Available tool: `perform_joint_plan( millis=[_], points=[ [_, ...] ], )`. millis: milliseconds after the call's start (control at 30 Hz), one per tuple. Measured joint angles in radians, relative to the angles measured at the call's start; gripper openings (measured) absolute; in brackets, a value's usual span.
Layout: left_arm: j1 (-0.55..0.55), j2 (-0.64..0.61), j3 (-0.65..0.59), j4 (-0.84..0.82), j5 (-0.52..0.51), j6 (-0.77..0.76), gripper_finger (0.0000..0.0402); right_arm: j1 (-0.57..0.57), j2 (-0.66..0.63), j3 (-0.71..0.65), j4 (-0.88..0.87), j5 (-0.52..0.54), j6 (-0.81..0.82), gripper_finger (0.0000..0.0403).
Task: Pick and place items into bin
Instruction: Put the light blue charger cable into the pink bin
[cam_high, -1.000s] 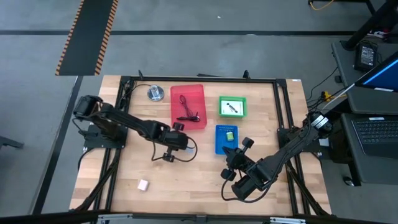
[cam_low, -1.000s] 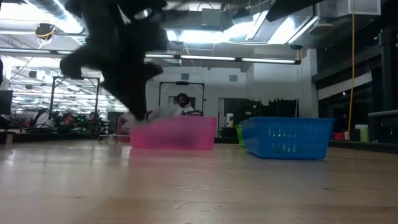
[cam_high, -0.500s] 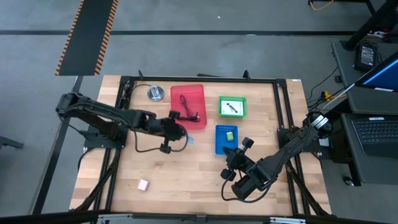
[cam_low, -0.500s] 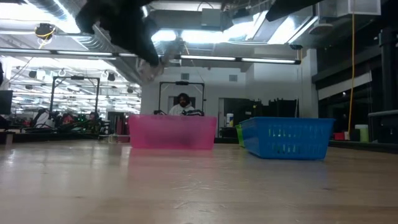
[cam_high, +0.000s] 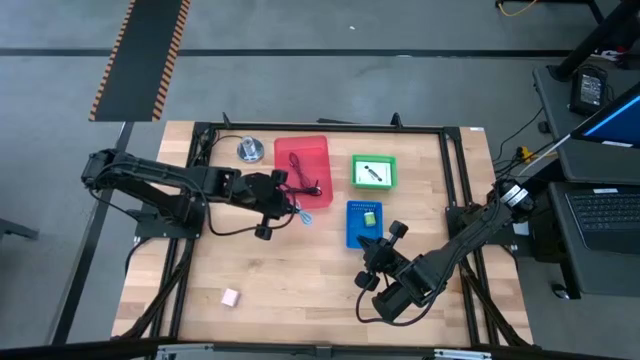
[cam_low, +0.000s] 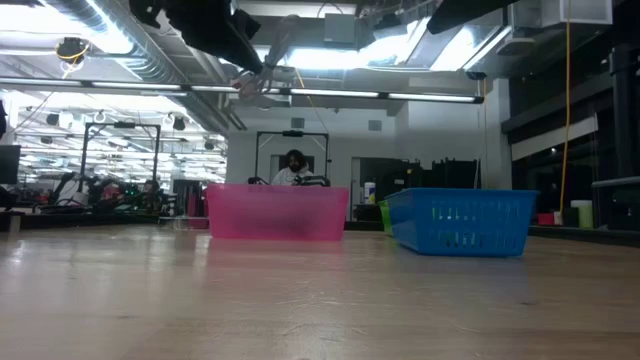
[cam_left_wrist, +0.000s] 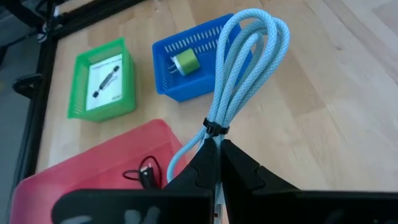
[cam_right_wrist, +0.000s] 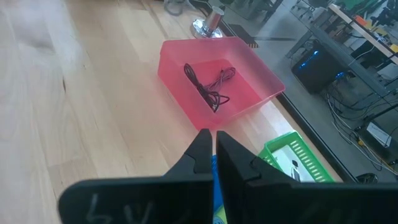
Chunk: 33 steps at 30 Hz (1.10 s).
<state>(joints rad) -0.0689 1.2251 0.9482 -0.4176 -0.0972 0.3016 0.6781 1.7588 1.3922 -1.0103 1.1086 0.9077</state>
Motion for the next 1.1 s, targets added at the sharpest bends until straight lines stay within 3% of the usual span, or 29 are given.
perform_joint_plan(
  millis=[300,600,800,1100],
  points=[
    [0.04,0.004,0.0,0.015,-0.15,-0.063,0.0003,-0.001,0.0,0.0,0.0,0.0,0.0,0.0003],
    [0.185,0.085,0.0,0.136,-0.183,-0.079,0.0003,-0.001,0.0,0.0,0.001,0.0,0.0,0.0003],
    [0.289,0.144,0.0,0.16,-0.29,-0.082,0.0003,-0.001,0.0,0.0,0.001,0.0,0.0,0.0003],
    [0.373,0.249,0.001,0.163,-0.248,-0.088,0.0003,-0.011,0.0,-0.008,-0.002,0.0,-0.003,0.0003]
  ],
)
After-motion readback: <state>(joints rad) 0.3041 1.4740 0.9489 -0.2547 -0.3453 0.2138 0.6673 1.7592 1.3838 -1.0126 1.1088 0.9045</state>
